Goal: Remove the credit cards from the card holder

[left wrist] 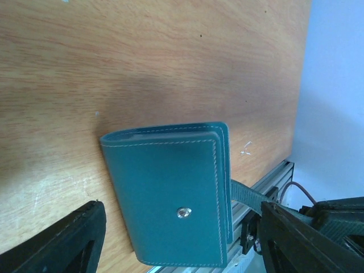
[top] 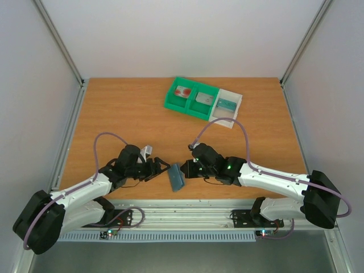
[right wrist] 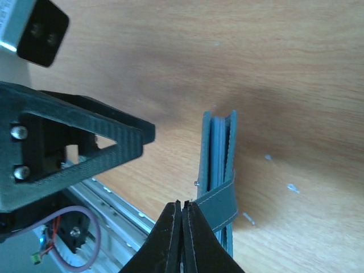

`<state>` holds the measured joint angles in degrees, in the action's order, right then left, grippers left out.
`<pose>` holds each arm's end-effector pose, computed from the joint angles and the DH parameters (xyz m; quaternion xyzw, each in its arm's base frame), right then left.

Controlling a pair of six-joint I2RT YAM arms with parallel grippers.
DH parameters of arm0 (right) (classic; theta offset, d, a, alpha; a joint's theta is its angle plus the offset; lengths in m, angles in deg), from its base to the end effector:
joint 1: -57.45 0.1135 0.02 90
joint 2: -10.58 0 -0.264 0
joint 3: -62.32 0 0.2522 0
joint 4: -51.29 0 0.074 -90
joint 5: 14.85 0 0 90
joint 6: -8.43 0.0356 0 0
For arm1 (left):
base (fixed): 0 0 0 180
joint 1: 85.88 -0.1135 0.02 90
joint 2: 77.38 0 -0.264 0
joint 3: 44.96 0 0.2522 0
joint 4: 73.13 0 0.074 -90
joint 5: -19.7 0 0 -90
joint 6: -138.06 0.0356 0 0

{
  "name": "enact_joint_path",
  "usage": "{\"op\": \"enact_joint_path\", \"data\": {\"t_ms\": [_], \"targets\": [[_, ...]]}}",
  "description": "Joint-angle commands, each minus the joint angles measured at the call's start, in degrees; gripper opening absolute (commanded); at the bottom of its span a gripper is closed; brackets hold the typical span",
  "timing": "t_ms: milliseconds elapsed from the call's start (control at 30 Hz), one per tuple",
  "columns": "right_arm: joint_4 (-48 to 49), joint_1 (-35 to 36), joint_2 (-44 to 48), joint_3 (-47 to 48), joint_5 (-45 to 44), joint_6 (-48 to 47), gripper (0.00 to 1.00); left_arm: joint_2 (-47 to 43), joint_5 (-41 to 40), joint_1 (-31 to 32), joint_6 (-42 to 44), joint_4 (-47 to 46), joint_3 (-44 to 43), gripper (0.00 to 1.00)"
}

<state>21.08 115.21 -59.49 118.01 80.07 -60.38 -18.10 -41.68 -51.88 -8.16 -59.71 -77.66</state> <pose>0.1320 0.2150 0.2222 -0.3049 0.8699 0.2757 0.2725 0.1491 -0.1211 0.1600 -0.0667 0.8819 -0.4482 0.1303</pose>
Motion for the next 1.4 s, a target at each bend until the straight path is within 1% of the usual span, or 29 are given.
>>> {"op": "enact_joint_path", "data": {"t_ms": [0,233,400,533,667,767,967,1100,1233,1367], "targets": [[6.00,-0.21,0.34,-0.44,2.58,1.56,0.01,-1.03,1.56,0.15,-1.31,-6.29,1.05,0.74],[8.96,-0.19,0.28,0.08,5.31,0.99,0.01,-0.60,0.77,0.18,-0.41,-4.10,1.00,0.73],[7.17,-0.20,0.41,-0.63,2.82,0.98,0.01,-0.32,-0.66,0.28,0.10,-1.79,1.17,0.67],[2.11,-0.27,0.82,-0.79,-2.09,0.69,0.01,-0.15,-1.19,0.26,0.41,-1.51,1.45,0.63],[-0.83,-0.99,1.68,-1.39,-4.68,0.09,0.01,0.18,-1.69,0.28,0.74,-0.87,1.28,0.56],[-2.00,-1.74,2.54,-2.27,-6.53,-0.03,0.01,0.57,-2.22,0.27,1.09,-0.65,1.27,0.48],[-1.71,-2.46,2.17,-4.27,-5.79,-0.27,0.01,2.74,-2.82,0.28,1.64,-0.75,1.34,0.42],[-1.61,-2.75,1.25,-4.98,-5.65,-0.26,0.01,3.99,-2.49,0.27,1.59,-2.02,1.66,0.35],[-3.13,-2.91,0.68,-4.81,-6.85,-1.14,0.01,4.22,-2.08,0.25,1.24,-2.73,1.48,0.24],[-7.99,-2.91,-0.23,-2.49,-8.75,-1.67,0.11,3.67,-2.08,0.37,1.21,-2.45,1.12,0.17]]}}
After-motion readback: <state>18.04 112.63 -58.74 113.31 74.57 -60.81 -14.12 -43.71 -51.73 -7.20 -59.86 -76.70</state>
